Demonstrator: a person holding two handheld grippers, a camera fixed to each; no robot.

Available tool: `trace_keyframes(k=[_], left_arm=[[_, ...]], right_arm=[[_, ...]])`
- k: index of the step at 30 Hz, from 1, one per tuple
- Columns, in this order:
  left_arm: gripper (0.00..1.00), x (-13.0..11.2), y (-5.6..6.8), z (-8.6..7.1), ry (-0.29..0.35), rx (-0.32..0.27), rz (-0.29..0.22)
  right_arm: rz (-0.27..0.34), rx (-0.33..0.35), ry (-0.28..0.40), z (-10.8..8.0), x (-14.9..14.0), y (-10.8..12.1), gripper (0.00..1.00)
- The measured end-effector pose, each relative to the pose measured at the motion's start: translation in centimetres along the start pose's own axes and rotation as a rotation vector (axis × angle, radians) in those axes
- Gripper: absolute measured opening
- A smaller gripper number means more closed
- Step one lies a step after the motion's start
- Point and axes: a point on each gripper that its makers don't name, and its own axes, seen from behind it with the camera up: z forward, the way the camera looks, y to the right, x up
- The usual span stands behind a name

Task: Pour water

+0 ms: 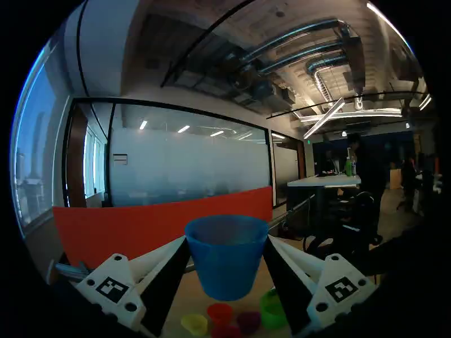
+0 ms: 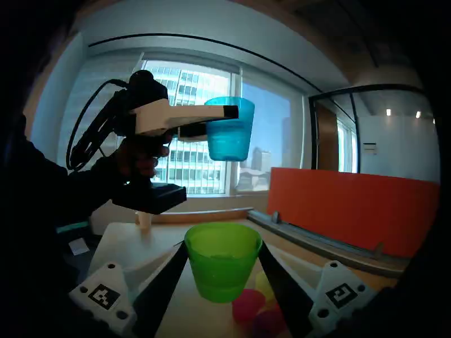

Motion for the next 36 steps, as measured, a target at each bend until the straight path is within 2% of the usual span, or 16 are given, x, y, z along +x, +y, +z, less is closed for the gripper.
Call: trace_keyframes(k=[6,12,18,24,30,36], left_arm=[[0.85,-0.8,-0.3,-0.3,-0.007,0.005,-0.054],[0.85,-2.0,-0.7,-0.4,-0.018,0.011,-0.082],[0.85,-3.6,-0.9,-0.8,-0.038,0.019,-0.061],[0.85,-5.8,-0.8,-1.3,-0.07,0.024,-0.063],[0.85,-7.6,-1.5,-2.1,-0.084,0.049,-0.059],[0.85,-9.4,-1.6,-2.9,-0.108,0.058,-0.042]], right_arm=[[0.0,-0.004,-0.003,-0.2,0.0,0.1,0.91],[0.003,-0.006,-0.004,-0.3,0.0,0.3,0.91],[0.005,-0.01,-0.015,-0.6,-0.2,0.5,0.91],[0.008,-0.015,-0.034,-1.2,-0.8,0.7,0.91],[0.016,-0.021,-0.048,-1.9,-1.3,1.0,0.91],[0.018,-0.028,-0.068,-2.8,-1.8,1.3,0.91]])
